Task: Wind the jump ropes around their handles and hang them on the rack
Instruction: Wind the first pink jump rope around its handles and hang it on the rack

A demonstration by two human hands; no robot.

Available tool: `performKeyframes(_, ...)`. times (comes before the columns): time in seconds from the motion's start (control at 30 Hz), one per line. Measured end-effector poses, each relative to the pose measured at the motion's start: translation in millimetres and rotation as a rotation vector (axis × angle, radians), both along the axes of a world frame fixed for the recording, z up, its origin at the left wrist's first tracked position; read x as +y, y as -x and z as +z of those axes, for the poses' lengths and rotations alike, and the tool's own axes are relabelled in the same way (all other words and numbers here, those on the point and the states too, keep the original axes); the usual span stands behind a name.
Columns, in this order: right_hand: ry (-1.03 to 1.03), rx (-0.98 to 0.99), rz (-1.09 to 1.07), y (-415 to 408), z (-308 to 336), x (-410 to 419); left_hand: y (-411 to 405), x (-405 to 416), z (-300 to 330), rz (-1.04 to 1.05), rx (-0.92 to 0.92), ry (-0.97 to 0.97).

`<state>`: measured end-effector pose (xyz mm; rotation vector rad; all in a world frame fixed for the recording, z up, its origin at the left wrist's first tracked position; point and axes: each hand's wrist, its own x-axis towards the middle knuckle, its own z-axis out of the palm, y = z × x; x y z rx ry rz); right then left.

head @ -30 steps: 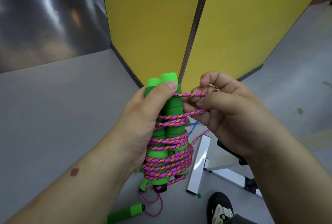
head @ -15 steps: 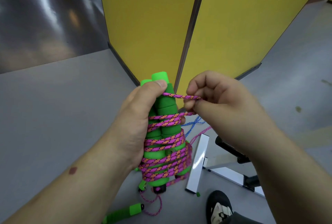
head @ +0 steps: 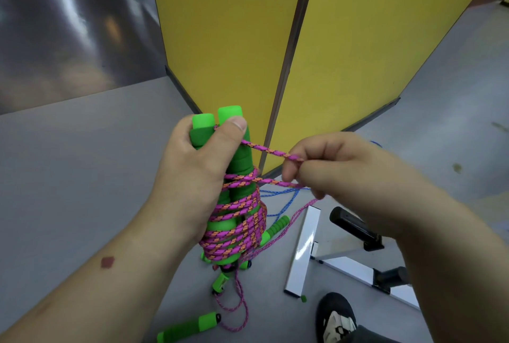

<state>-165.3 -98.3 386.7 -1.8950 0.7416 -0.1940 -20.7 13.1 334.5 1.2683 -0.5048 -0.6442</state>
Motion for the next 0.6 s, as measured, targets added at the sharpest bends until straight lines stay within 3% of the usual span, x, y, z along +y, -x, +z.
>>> performKeyframes(0.1,-0.496,-0.295,-0.040,2.8,2.0,-4.7,-3.2,1.6,-0.6,-0.048,-0.052,-0.037)
performKeyframes(0.27,-0.911,-0.494,0.057,5.2,-4.8,-7.7,2.3,1.9,1.0,-0.093,-0.204,-0.070)
performKeyframes(0.43,-1.114,-0.537,0.169,4.7,-9.0,-11.5,-3.6,2.9,2.0,-0.080,-0.248,-0.070)
performKeyframes(0.6,-1.058,-0.554,0.231,1.2,-14.2,-9.4,-3.5,4.4,4.4,-0.107,-0.126,-0.037)
